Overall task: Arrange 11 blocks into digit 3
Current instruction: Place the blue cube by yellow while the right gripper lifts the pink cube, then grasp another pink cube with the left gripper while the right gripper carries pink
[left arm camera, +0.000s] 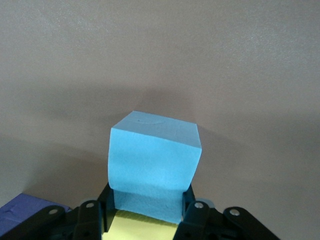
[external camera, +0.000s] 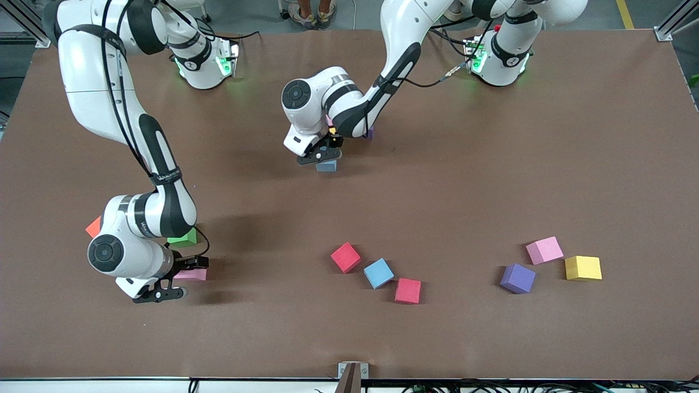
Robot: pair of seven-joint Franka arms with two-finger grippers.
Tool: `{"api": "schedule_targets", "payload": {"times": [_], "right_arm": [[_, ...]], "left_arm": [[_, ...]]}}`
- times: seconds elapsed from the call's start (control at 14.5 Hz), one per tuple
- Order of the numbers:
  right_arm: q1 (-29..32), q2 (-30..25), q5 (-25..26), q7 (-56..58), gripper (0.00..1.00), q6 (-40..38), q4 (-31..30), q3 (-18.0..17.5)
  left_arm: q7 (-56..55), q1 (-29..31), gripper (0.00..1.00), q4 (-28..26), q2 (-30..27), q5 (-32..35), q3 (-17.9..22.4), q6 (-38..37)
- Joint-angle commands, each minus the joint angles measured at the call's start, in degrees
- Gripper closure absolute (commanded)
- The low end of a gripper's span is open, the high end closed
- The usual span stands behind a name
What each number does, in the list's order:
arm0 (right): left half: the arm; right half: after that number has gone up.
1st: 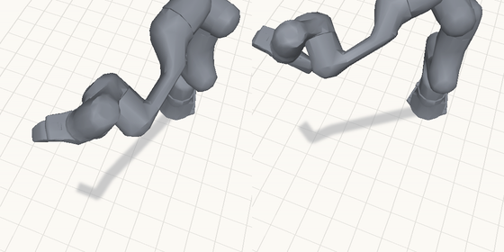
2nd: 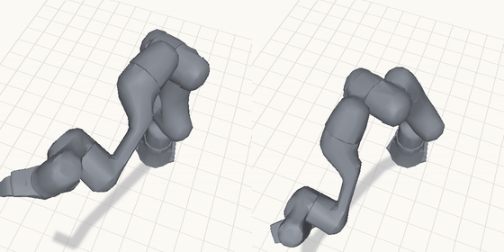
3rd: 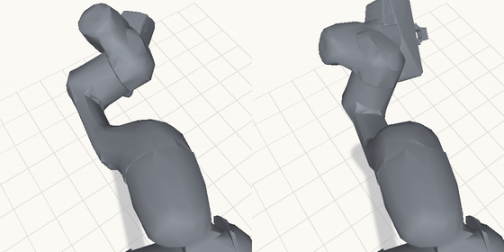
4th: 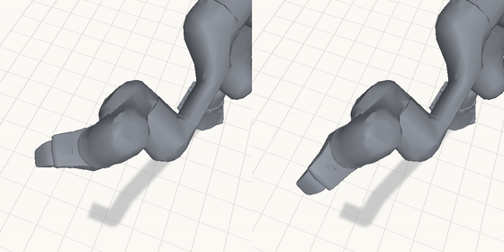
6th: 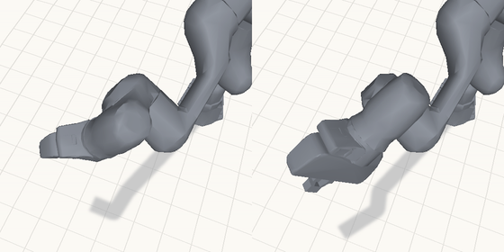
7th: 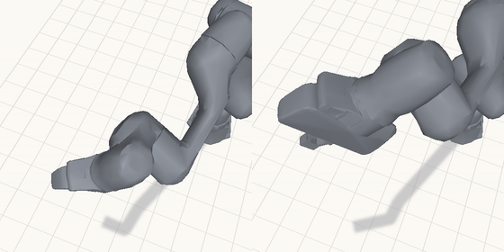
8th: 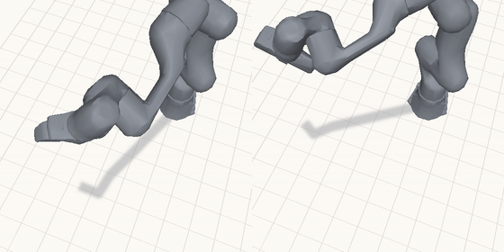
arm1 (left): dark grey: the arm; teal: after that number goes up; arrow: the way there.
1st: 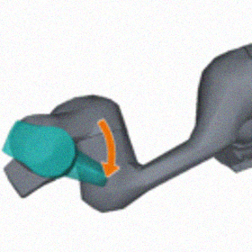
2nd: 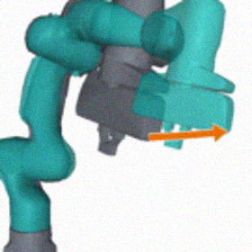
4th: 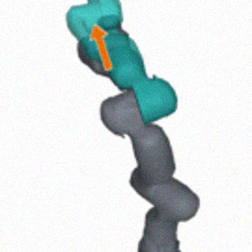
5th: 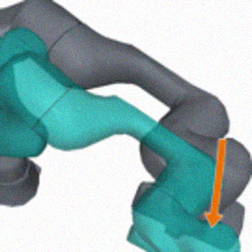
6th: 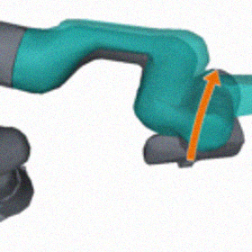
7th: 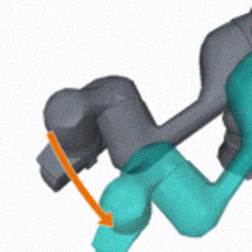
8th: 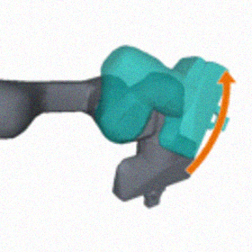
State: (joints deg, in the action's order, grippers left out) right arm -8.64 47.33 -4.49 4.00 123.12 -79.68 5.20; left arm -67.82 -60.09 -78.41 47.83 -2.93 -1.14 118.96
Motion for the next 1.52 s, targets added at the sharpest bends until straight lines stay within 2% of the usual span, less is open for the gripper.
{"api": "schedule_targets", "payload": {"times": [0.0, 0.07, 0.14, 0.48, 0.69, 0.83, 0.9, 1.1, 1.24, 1.45], "right_arm": [[1.17, 0.57, -0.78, 1.01, 0.0, -0.33, 0.84, -1.07], [1.17, 0.66, -0.78, 1.01, 0.01, -0.25, 0.84, -1.07], [1.09, 0.74, -0.78, 1.01, 0.03, -0.25, 0.75, -1.07], [1.17, 1.45, -0.78, 0.84, 0.08, -0.16, 0.84, -1.07], [1.09, 1.54, -0.78, 0.84, 0.14, -0.07, 0.93, -1.07], [1.0, 1.62, -0.78, 0.75, 0.3, -0.07, 0.84, -1.07], [1.08, 1.62, -0.87, 0.75, 0.35, -0.07, 0.84, -1.07], [1.0, 1.62, -0.78, 0.75, 0.55, -0.07, 0.84, -1.07], [0.74, 1.62, -0.69, 0.75, 0.62, 0.19, 0.93, -0.98], [-0.67, 1.27, -0.52, 0.4, 0.63, 0.28, 1.45, -0.98]], "left_arm": [[1.11, 0.06, 0.51, 1.33, 1.47, -1.38, -0.27, -1.01], [1.11, 0.06, 0.18, 1.42, 1.21, -1.29, -0.1, -0.75], [0.77, 0.06, 0.01, 2.2, 1.03, -1.29, -0.09, -0.66], [1.11, 0.5, 0.0, 2.91, -2.73, -1.03, 1.13, -0.66], [1.03, 3.73, 0.0, 2.74, -6.95, -1.2, 5.25, -0.74], [0.5, 10.22, 0.0, 2.56, -9.33, -1.2, 5.88, -1.18], [0.5, 13.47, 0.0, 2.3, -10.21, -1.03, 5.97, -1.27], [3.73, 22.88, 0.0, 1.16, -11.45, 0.72, 6.06, -5.13], [12.15, 29.38, 0.0, 0.46, -11.97, 2.14, 5.97, -8.99], [25.33, 38.44, 0.0, -2.44, -13.12, 2.49, 6.06, -9.36]]}}
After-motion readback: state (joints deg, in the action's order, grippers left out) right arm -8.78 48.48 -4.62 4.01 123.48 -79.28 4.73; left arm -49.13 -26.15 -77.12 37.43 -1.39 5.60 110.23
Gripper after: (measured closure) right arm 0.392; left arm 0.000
